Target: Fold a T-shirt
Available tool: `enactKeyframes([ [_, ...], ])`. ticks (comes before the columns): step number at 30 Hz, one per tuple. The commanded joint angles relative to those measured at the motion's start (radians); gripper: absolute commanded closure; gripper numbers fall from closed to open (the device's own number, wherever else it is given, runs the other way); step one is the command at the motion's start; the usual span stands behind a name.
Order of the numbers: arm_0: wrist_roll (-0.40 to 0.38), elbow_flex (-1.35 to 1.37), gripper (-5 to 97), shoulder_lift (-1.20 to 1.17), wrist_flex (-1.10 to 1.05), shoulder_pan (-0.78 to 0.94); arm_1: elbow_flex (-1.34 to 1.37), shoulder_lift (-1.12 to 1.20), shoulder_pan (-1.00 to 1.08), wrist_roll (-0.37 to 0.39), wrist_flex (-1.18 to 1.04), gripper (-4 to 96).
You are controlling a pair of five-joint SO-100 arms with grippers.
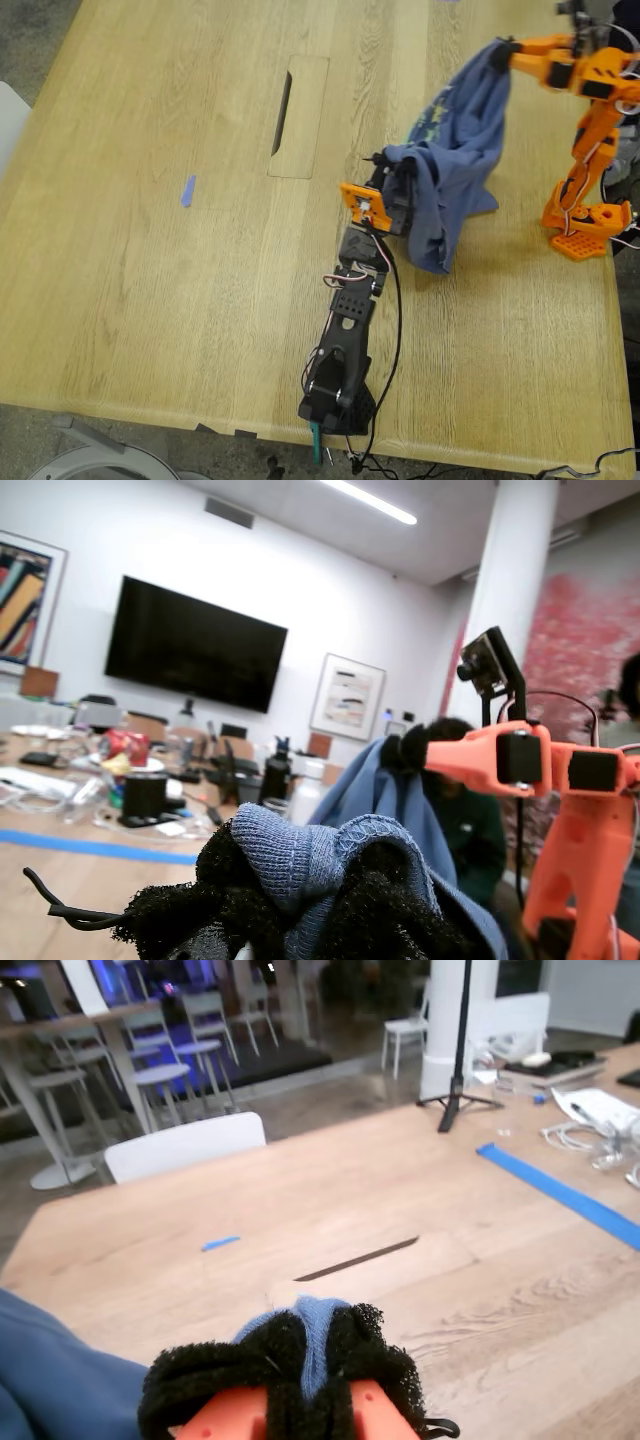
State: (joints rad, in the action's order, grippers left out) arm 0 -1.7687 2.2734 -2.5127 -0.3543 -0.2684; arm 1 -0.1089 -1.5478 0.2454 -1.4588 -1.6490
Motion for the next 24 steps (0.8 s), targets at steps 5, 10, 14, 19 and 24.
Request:
enactKeyframes([
  [5, -0.015, 0.018, 92, 0.017, -0.084, 0.077, -0.021, 0.155, 0.051, 0.009, 0.037, 88.3],
  [10, -0.008, 0.051, 92, -0.058, 0.009, 0.083, -0.02, 0.126, 0.061, 0.02, -0.048, 88.5],
  [14, -0.003, 0.051, 92, -0.08, 0.049, 0.084, 0.167, 0.02, 0.071, 0.025, -0.049, 88.5],
  [19, 0.0, 0.051, 92, -0.1, 0.089, 0.101, 0.571, -0.192, 0.074, 0.02, -0.032, 88.9],
  [24, 0.003, 0.049, 92, -0.075, 0.095, 0.141, 1.269, -0.528, 0.077, 0.021, 0.276, 89.0],
])
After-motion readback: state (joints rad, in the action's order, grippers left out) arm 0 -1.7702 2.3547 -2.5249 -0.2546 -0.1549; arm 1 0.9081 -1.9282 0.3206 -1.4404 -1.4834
